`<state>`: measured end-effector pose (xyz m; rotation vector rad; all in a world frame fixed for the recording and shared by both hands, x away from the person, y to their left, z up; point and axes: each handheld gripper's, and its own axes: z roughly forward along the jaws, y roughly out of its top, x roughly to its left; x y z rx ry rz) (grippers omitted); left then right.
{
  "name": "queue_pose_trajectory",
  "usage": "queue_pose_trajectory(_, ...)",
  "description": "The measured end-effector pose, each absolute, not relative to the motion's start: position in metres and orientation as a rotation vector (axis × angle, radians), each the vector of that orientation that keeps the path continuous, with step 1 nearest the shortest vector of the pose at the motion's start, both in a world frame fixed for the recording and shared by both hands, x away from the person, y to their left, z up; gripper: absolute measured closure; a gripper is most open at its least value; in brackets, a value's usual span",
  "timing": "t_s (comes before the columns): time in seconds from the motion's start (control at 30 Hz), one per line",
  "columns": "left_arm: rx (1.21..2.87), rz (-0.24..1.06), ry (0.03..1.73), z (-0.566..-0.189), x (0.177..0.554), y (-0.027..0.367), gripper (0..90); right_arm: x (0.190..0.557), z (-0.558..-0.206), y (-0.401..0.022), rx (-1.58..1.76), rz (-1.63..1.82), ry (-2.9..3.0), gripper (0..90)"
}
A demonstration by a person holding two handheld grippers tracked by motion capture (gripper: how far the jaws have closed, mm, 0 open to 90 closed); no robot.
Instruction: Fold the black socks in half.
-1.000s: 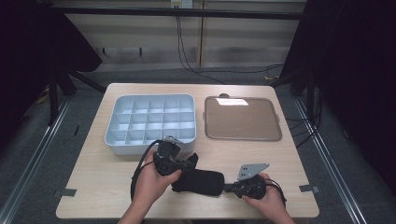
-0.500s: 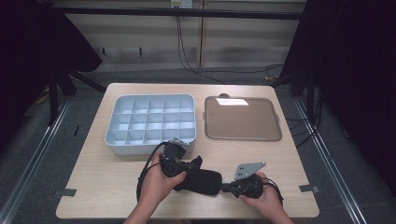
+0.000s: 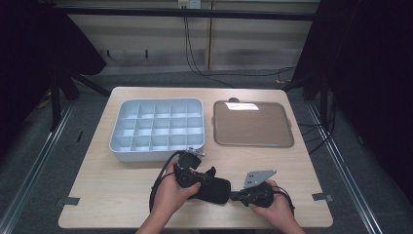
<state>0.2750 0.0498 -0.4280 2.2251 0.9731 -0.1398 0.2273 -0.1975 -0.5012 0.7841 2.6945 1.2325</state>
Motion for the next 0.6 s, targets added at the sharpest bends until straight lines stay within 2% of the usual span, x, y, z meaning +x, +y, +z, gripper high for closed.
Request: queue_pose_trajectory(0.6, 2.274, -0.171, 0.936, -0.443, 0.272, 0.036, 82.3, 0.227, -0.502, -0.197, 0.781, 1.233, 2.696, 89.5)
